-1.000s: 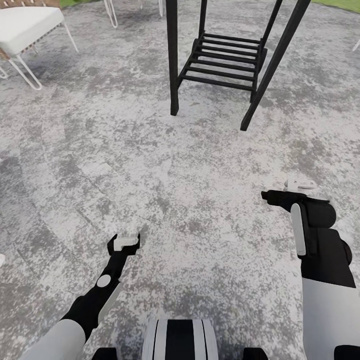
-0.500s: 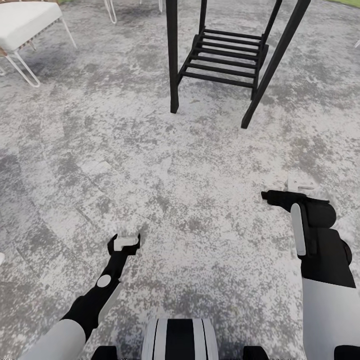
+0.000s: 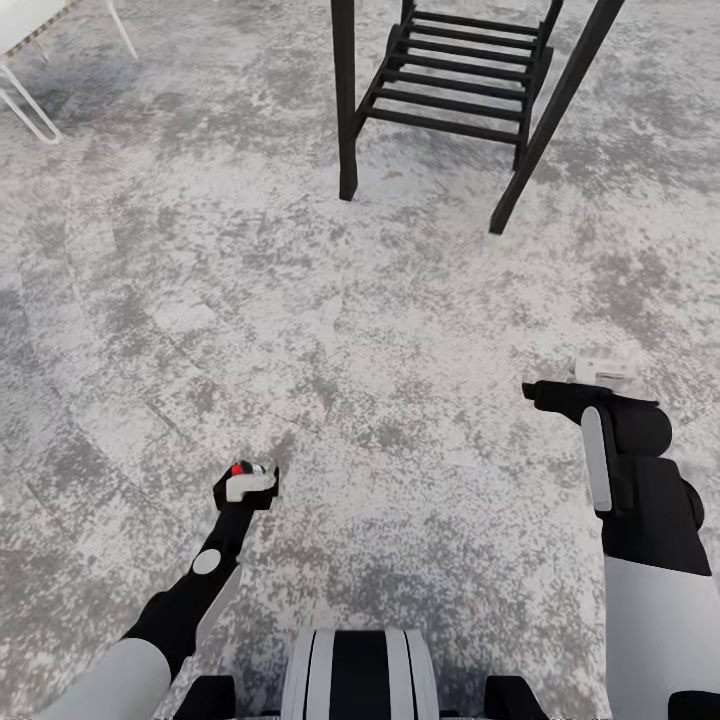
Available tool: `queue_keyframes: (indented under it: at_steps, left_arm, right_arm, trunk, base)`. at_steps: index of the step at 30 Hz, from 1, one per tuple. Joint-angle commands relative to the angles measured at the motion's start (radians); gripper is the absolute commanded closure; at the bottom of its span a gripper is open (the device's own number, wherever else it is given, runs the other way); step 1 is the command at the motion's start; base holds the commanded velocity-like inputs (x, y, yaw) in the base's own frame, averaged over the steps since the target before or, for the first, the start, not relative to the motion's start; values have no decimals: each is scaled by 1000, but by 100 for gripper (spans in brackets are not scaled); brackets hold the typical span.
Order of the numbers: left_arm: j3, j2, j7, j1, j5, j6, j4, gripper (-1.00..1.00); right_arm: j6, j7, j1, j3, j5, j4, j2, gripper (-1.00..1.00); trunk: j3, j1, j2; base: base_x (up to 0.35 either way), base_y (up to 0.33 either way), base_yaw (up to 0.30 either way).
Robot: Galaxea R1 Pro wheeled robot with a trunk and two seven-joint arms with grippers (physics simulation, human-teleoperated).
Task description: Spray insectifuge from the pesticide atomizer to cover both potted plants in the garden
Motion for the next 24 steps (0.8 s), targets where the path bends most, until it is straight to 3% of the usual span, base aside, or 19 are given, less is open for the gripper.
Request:
queue_keyframes:
  at_steps: [1,18,24]
  left_arm:
    - [-8,2,7,-1,10,-4,0,-100]
    - [-10,1,8,-1,10,-5,2,-100]
    - [-9,0,10,-1,13,-37,2,-100]
  right_arm:
    - [5,-3,-1,1,0,-1,0,-100]
    - [5,-3,-1,1,0,0,0,-100]
    - [5,-3,-1,1,0,0,0,-100]
  trunk:
    - [-4,0,0]
    - [-16,2,-1]
    - [-16,2,-1]
  base:
    - [0,0,0]
    - [0,0,0]
    - [0,0,0]
